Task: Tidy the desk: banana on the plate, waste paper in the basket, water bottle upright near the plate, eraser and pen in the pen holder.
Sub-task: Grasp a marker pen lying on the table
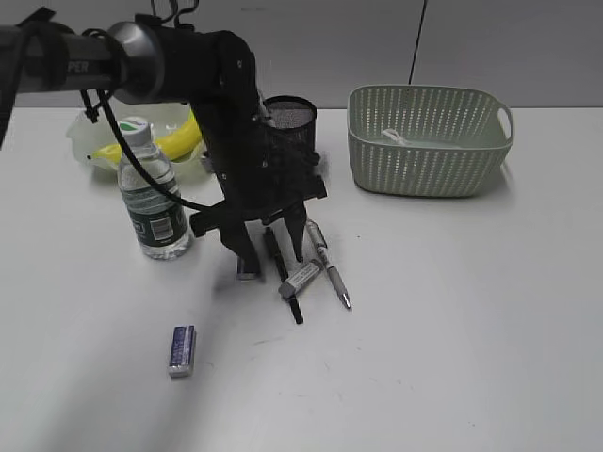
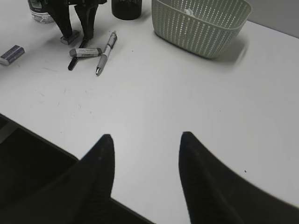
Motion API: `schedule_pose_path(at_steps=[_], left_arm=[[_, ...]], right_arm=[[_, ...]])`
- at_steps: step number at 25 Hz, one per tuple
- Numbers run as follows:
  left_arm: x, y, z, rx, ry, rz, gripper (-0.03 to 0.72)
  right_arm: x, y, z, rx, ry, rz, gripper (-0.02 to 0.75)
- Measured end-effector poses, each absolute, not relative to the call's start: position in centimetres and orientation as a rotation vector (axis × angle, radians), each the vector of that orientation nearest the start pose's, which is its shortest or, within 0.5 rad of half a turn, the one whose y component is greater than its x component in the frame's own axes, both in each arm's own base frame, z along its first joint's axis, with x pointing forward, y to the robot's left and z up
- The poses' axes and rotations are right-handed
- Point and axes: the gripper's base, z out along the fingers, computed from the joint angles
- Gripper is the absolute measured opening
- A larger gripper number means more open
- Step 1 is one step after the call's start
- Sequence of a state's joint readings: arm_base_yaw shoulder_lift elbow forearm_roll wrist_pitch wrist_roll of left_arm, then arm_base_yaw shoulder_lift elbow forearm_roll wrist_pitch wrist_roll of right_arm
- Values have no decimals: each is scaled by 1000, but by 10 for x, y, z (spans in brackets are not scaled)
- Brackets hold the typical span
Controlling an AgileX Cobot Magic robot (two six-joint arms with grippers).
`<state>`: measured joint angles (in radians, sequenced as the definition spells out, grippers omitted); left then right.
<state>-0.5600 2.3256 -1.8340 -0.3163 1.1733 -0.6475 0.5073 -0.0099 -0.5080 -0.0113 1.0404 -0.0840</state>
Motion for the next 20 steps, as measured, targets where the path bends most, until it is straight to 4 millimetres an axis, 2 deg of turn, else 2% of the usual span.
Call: schedule_pose_path(at_steps=[7, 20], left_arm=[[377, -270, 117, -396, 3316, -388, 410], [377, -272, 115, -437, 3320, -408, 353]], right_arm=[[-5, -4, 281, -587, 1928, 257, 370], [-5, -4, 281, -587, 1928, 257, 369]])
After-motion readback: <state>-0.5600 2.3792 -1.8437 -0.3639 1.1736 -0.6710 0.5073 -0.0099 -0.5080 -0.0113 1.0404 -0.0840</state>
